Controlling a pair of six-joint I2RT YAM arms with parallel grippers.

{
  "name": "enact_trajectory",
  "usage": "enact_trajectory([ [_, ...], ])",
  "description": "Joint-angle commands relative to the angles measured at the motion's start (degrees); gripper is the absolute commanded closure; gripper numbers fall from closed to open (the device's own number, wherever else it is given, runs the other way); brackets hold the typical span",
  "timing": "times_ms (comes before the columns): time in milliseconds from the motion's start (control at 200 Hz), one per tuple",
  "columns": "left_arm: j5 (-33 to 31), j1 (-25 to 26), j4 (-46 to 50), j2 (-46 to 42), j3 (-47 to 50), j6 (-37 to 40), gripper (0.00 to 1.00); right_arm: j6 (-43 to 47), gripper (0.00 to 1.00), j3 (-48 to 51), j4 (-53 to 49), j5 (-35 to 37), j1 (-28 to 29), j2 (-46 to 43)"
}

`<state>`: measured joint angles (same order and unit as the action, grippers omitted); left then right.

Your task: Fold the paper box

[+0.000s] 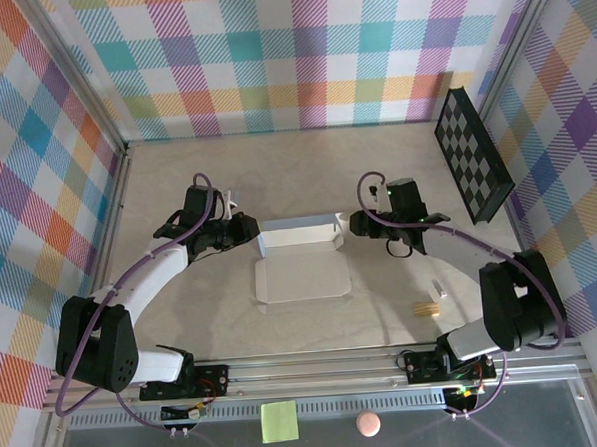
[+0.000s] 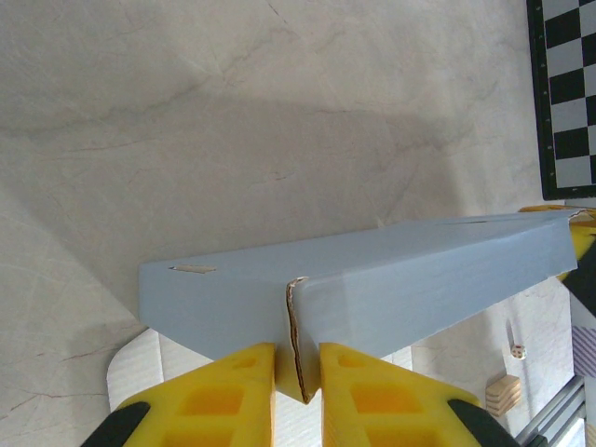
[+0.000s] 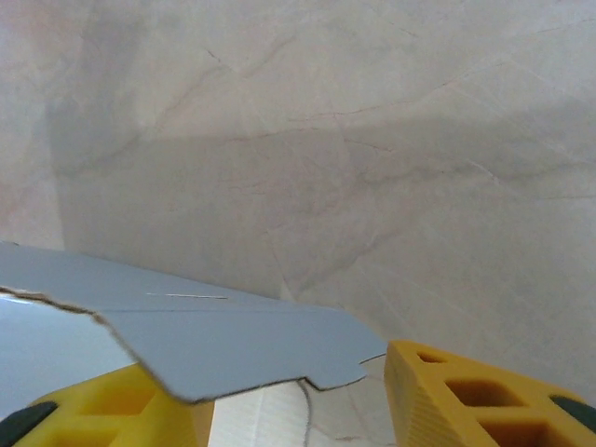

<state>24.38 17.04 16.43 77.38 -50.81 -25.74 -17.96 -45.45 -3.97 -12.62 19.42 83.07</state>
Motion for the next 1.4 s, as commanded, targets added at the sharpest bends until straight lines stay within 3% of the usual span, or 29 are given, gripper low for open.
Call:
enact_trajectory([
  [0,-1.9,-0.5,5.5,1.1,0.1,0.3,0.82,6.8,0.5,-1.6,0.2,-1.9,-0.2,2.3],
  [330,-1.9,-0.4,5.6,0.8,-0.1,0.4,0.82,9.9,0.67,-1.3,3.2,-6.1,1.2,2.2],
  [650,-1.6,-0.5,5.5,0.8,0.1,0.3,0.82,8.2,0.81,-1.3,0.3,-0.1,3.8,-0.2],
  [1090,0.6,-0.4,6.2,-0.1,0.1,1.5,0.8,-9.8,0.88,-1.8,-1.2,17.0,15.3,-0.3],
  [1245,1.8,-0.4,8.7,-1.2,-0.1,3.8,0.74,-9.2,0.89,-3.8,1.3,18.9,17.1,3.3],
  [1395,2.8,-0.4,11.4,-3.9,0.7,6.2,0.59,-0.6,0.91,-5.7,4.8,18.1,17.2,6.6],
])
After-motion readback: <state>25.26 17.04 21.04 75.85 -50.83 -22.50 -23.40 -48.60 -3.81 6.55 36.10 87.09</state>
